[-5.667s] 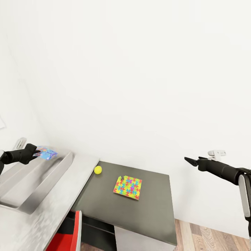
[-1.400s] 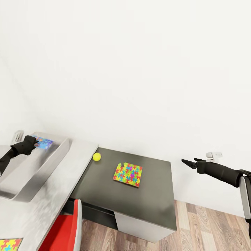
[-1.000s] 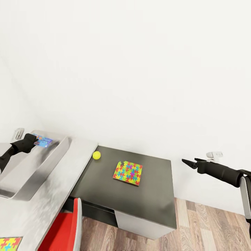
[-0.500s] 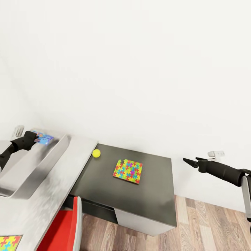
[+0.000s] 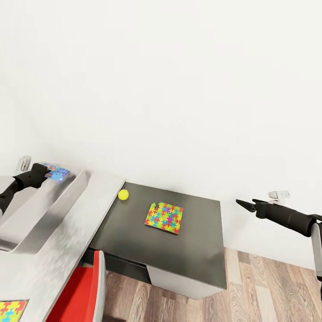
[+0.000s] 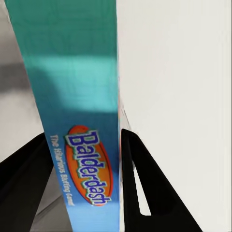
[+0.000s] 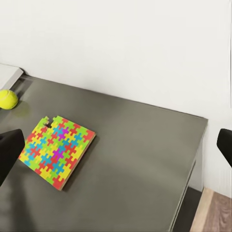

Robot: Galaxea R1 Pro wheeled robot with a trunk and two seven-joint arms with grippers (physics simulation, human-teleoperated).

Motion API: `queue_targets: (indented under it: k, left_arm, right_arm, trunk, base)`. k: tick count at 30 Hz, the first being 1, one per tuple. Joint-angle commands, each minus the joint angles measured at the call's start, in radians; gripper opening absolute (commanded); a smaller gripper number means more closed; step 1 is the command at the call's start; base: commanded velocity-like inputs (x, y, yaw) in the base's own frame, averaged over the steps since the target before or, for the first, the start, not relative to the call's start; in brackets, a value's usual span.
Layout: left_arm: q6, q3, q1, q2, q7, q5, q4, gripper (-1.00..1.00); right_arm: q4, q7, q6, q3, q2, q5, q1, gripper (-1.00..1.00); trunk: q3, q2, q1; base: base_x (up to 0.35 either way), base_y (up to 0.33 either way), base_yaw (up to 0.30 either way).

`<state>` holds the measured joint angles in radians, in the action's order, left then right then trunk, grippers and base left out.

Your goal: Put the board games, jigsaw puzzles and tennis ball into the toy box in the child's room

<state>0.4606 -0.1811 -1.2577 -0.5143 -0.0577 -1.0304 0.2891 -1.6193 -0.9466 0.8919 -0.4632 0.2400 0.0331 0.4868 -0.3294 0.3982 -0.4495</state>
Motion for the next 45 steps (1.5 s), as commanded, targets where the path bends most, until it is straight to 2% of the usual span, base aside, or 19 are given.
queue_targets:
  k: [1,17,25,31,35,45]
  left_arm:
    - [0.008,-0.006,-0.006,0.0,-0.002,0.004,-0.001,-1.0]
    - [0.011,-0.006,-0.03,0.008,-0.002,0.004,-0.001,-1.0]
    - [0.012,-0.006,-0.031,0.009,-0.002,0.004,0.0,-1.0]
    - [0.014,-0.006,-0.032,0.019,-0.003,0.003,0.008,-1.0]
    - [0.035,-0.006,-0.033,0.038,-0.003,0.004,0.016,-1.0]
    - [0.042,-0.006,-0.034,0.046,-0.004,0.003,0.018,-1.0]
  right_arm:
    - [-0.001,-0.007,0.007,-0.004,0.003,0.004,0.001,1.0]
    - [-0.001,-0.006,0.007,-0.004,-0.001,0.004,0.0,1.0]
    - [-0.001,-0.006,0.007,-0.005,-0.001,0.004,0.001,1.0]
    - [-0.001,-0.006,0.006,-0.005,0.0,0.004,0.001,1.0]
    - [-0.001,-0.006,0.006,-0.006,0.001,0.004,0.001,1.0]
    - [-0.001,-0.007,0.005,-0.006,0.001,0.004,0.001,1.0]
  trunk:
    - [-0.002,0.002,-0.001]
    - [-0.002,0.002,-0.001]
    - [-0.002,0.002,-0.001]
    - [-0.002,0.002,-0.001]
    - [-0.002,0.002,-0.001]
    - [-0.002,0.002,-0.001]
  base:
    - [0.0,0.0,0.0]
    - [0.0,0.0,0.055]
    - [0.0,0.0,0.218]
    - [0.0,0.0,0.153]
    - [0.0,0.0,0.02]
    - [0.0,0.0,0.003]
